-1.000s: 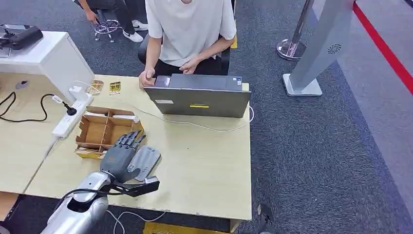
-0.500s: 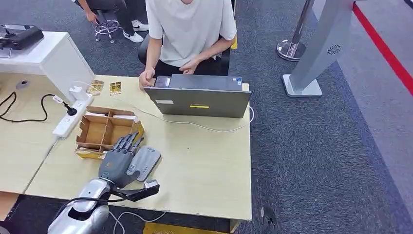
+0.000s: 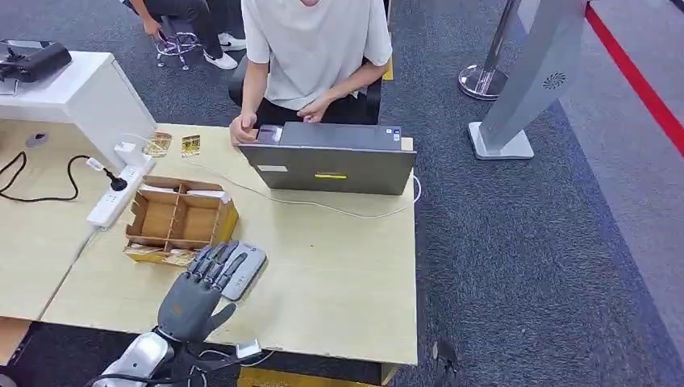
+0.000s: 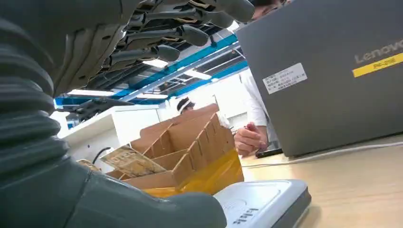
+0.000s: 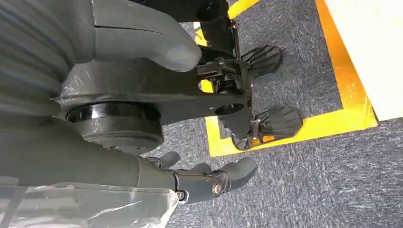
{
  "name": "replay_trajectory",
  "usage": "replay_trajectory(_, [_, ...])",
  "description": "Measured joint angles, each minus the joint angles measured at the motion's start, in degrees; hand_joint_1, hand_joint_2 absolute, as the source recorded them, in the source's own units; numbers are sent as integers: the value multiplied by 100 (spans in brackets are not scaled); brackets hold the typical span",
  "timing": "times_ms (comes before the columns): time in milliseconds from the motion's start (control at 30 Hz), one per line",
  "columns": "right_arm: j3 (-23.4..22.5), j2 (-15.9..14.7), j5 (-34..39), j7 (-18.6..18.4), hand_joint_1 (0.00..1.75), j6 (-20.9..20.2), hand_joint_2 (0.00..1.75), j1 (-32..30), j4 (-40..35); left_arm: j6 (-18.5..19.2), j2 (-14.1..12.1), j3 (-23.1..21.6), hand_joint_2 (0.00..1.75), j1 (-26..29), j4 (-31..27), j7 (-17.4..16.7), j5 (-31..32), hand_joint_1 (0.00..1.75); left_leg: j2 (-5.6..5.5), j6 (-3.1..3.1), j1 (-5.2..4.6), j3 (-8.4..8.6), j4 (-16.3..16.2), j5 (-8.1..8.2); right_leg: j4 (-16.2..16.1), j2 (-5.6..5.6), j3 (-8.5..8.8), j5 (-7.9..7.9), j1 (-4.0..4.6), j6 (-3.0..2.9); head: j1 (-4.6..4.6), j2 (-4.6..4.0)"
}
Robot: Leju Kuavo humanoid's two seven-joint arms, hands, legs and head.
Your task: Pass the card to the sensor for recognition and then transmit it.
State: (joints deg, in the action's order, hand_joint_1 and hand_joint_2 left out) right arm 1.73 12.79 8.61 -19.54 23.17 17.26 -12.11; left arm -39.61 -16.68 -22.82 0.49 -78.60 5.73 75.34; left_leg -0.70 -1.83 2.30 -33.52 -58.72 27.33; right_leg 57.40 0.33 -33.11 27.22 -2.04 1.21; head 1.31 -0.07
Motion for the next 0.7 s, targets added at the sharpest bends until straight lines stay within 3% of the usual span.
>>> replay_trajectory(200, [0, 0, -24, 0, 0, -2, 175, 1, 0, -2, -111, 175, 175, 357, -465, 203, 168, 0, 0, 0, 0, -2, 0, 0, 0, 0, -1, 0, 0, 0, 0, 0])
replay_trajectory(533, [0, 0, -33, -26, 0, -13, 175, 4, 0, -2, -223, 713, 175, 355, -474, -271, 341, 0, 0, 0, 0, -2, 0, 0, 0, -1, -1, 0, 0, 0, 0, 0])
replay_trajectory(700, [0, 0, -44, -31, 0, -13, 175, 6, 0, -2, -221, 1106, 175, 272, -446, -313, 306, 0, 0, 0, 1, -2, 0, 0, 0, -1, -1, 0, 0, 0, 2, 0])
